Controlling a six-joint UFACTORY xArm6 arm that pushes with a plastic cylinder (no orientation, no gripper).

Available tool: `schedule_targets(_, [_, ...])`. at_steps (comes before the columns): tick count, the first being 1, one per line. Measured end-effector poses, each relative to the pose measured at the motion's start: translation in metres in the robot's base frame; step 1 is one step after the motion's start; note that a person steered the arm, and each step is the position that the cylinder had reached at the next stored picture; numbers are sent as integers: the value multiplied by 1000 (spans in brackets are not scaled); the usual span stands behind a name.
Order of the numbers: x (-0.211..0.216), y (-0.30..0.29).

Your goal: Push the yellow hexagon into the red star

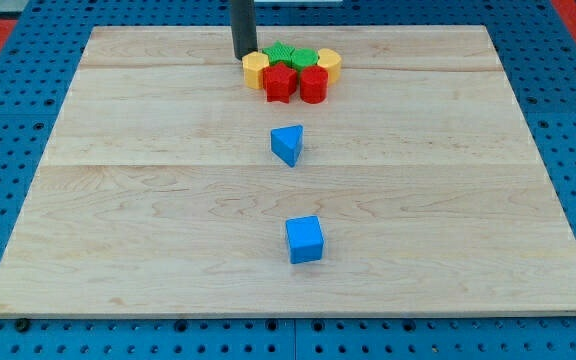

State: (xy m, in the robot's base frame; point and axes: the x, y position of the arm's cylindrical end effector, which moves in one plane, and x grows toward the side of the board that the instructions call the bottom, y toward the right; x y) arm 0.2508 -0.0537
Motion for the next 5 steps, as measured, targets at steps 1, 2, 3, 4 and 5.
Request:
schedule_targets(1, [-1,27])
schedule_targets(2, [-17,43])
schedule_targets(3, [-31,28])
schedule_targets(4, [-27,-16])
schedule_targets(5, [-1,-25])
